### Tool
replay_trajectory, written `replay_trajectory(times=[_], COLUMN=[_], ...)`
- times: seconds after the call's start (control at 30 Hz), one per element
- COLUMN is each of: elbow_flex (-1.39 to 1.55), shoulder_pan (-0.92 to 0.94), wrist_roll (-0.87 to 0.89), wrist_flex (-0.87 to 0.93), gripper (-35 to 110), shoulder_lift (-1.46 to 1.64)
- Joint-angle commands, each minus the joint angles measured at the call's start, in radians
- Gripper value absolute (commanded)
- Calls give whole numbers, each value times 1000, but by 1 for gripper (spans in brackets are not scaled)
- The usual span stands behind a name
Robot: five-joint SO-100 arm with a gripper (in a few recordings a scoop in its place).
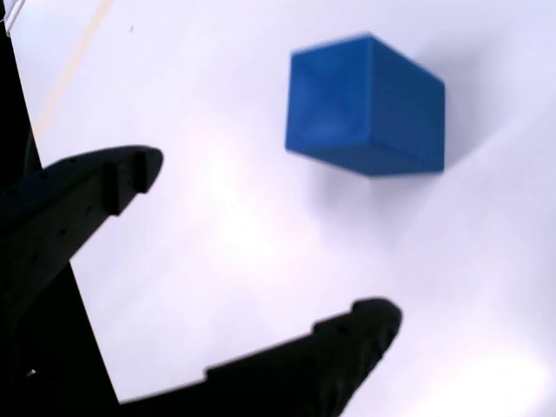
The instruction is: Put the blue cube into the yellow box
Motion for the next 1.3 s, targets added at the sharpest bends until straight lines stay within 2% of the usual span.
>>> replay_trajectory(times=[0.0,0.57,1.27], elbow_flex=[-195,-468,-486], shoulder_pan=[-46,-152,-242], wrist_roll=[-23,-106,-54], wrist_flex=[0,25,-46], gripper=[48,50,50], shoulder_lift=[-57,-471,-709])
